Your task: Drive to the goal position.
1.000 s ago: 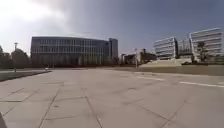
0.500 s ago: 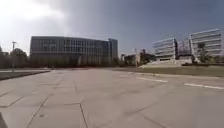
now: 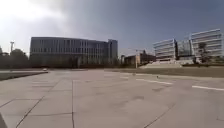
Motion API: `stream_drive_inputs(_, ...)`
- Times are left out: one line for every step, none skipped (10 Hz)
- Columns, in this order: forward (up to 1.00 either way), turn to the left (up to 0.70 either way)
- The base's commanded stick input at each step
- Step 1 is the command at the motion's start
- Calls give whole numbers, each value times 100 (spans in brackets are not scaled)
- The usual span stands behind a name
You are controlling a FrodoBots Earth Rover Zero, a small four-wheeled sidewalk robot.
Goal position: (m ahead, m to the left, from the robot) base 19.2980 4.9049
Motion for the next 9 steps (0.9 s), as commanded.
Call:
stream_drive_inputs(70,0)
stream_drive_inputs(70,0)
stream_drive_inputs(70,0)
stream_drive_inputs(70,0)
stream_drive_inputs(70,0)
stream_drive_inputs(70,0)
stream_drive_inputs(70,0)
stream_drive_inputs(70,0)
stream_drive_inputs(70,0)
